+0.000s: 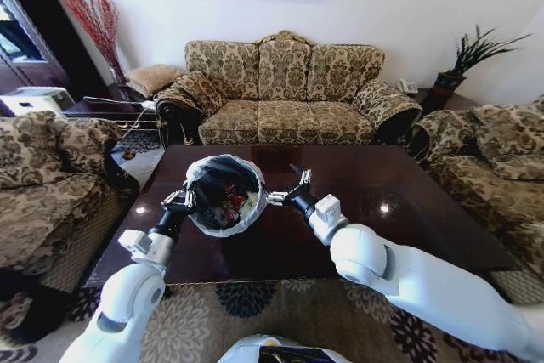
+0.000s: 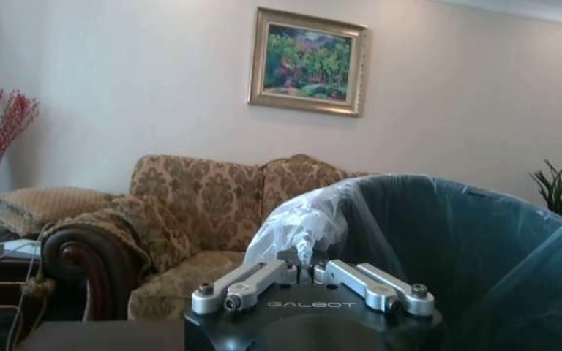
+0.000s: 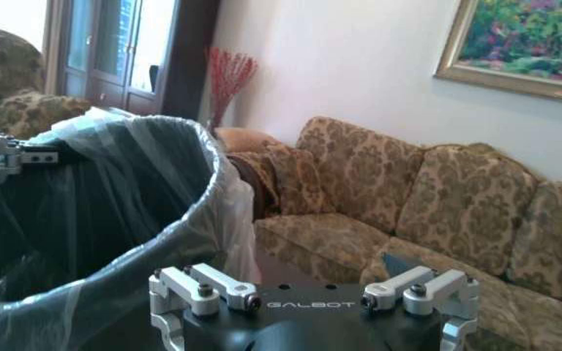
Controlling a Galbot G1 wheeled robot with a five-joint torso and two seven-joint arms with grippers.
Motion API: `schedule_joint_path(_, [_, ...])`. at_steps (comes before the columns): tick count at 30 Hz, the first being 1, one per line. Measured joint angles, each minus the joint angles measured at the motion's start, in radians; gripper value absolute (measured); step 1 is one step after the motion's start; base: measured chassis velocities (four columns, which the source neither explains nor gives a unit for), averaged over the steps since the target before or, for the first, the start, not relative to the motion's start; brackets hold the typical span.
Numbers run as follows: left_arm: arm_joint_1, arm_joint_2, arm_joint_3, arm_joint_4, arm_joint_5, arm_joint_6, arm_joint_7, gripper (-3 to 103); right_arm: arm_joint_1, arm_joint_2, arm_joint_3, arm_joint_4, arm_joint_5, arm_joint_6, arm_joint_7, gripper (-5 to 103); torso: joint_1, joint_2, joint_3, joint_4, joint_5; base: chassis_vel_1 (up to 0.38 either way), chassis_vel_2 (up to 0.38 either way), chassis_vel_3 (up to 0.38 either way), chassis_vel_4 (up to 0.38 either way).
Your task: Move to the front of the table and place the trash on the table into the trash bin.
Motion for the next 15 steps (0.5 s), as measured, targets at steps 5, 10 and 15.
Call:
schedule_joint_path(5, [-0.012, 0.011, -0.02, 0.037, 0.0, -0.003, -0.011, 3, -0.016, -0.026, 0.026, 0.045, 0.0, 0.024, 0.013, 100, 0.0, 0.0, 0.0, 0.0012, -0.0003, -0.059, -0.015, 0.034, 0.0])
schedule_joint_path(10, [-0.022, 0.02, -0.021, 0.044, -0.009, -0.003, -0.016, 3, -0.034, -0.06, 0.073, 0.094, 0.024, 0.04, 0.018, 100, -0.001, 0.0, -0.001, 0.0021, -0.001, 0.0, 0.0, 0.0, 0.0])
schedule_joint_path(15, [-0.029, 0.036, -0.036, 0.051, -0.031, -0.001, -0.018, 3, -0.112, -0.094, 0.167, 0.107, 0.041, 0.04, 0.04, 100, -0.001, 0.0, 0.0, 0.0008, -0.0008, 0.0, 0.0, 0.0, 0.0])
